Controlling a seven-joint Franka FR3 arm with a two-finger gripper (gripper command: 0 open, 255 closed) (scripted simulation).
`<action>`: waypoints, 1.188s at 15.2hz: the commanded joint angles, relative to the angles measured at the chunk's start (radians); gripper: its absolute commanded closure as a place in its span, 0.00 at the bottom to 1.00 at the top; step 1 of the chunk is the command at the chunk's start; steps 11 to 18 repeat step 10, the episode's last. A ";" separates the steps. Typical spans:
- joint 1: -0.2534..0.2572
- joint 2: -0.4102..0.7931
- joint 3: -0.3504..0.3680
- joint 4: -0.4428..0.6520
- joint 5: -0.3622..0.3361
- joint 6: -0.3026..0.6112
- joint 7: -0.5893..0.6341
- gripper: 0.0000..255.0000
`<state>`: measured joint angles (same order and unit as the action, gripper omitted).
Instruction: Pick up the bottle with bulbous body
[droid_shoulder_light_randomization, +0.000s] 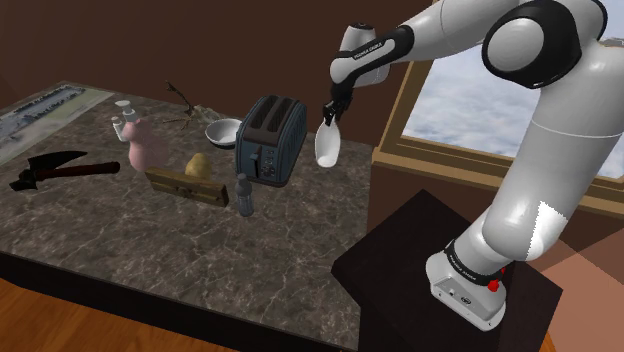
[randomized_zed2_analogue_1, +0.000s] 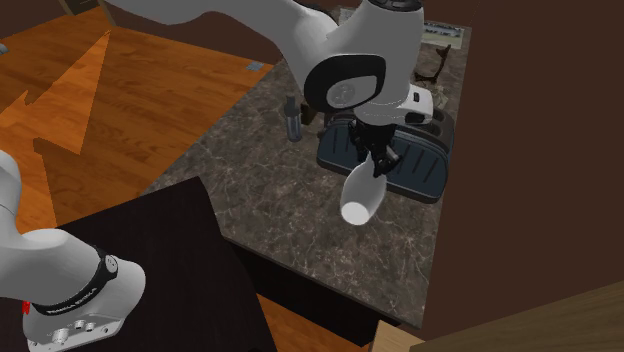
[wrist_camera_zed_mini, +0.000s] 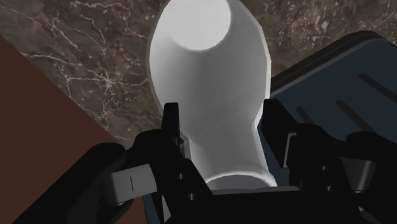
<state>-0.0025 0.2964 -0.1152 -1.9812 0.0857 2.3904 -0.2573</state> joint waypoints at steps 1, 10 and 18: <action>0.001 -0.014 -0.001 0.011 -0.004 -0.025 0.004 1.00; 0.004 -0.062 -0.005 0.047 -0.016 -0.108 0.013 1.00; 0.004 -0.062 -0.005 0.047 -0.016 -0.108 0.013 1.00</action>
